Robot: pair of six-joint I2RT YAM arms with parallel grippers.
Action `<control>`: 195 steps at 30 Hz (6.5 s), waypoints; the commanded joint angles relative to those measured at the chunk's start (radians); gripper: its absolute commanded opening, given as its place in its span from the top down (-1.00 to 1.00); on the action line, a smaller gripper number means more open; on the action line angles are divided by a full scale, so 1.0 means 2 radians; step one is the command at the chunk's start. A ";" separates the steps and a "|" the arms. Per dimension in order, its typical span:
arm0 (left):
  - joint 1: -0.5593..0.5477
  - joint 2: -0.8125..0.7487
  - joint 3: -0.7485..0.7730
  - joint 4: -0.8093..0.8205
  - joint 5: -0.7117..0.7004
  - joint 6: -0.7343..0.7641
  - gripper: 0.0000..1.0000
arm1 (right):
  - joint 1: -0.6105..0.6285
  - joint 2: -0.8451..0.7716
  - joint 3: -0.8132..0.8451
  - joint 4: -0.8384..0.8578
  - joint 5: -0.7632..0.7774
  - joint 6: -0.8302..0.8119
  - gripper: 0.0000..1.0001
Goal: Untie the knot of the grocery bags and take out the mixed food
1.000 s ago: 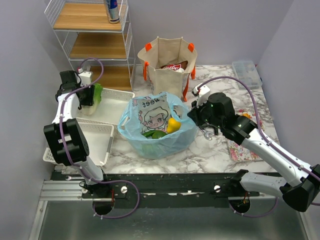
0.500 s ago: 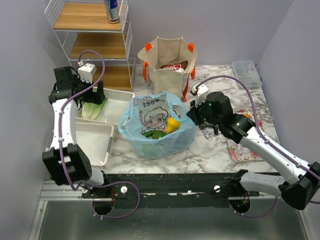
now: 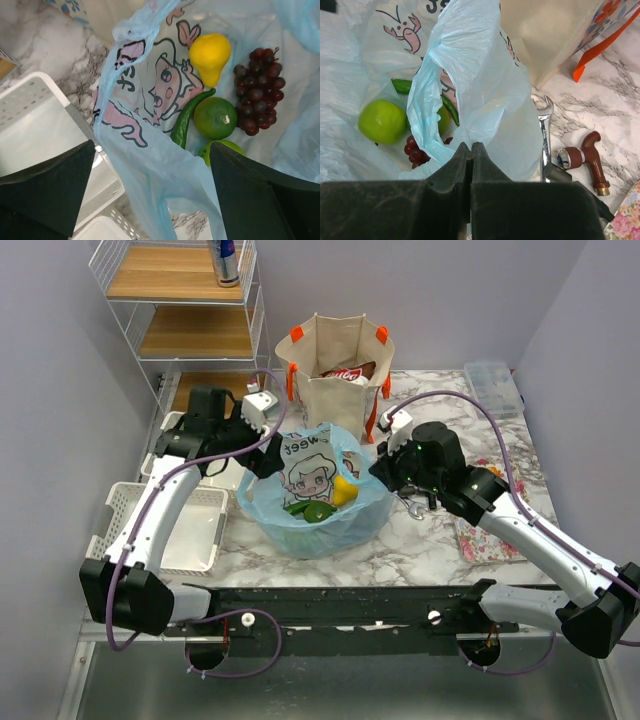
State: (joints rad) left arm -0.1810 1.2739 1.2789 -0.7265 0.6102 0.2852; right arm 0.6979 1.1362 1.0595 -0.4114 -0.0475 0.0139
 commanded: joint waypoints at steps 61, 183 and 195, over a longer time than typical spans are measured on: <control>-0.083 -0.221 -0.159 0.050 -0.052 0.068 1.00 | 0.077 0.173 0.195 -0.065 0.087 -0.126 0.09; 0.463 -0.134 -0.173 -0.106 -0.120 0.256 0.32 | 0.058 -0.058 -0.080 0.004 -0.018 -0.001 0.99; 0.476 -0.048 -0.251 0.105 -0.195 0.287 0.20 | 0.058 -0.050 -0.079 0.004 -0.023 -0.002 0.99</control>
State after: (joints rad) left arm 0.7662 1.1130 0.7616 -0.7006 0.2802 0.8272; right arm 0.8181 1.0359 0.9058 -0.4118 -0.0906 0.0250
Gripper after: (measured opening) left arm 0.696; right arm 0.027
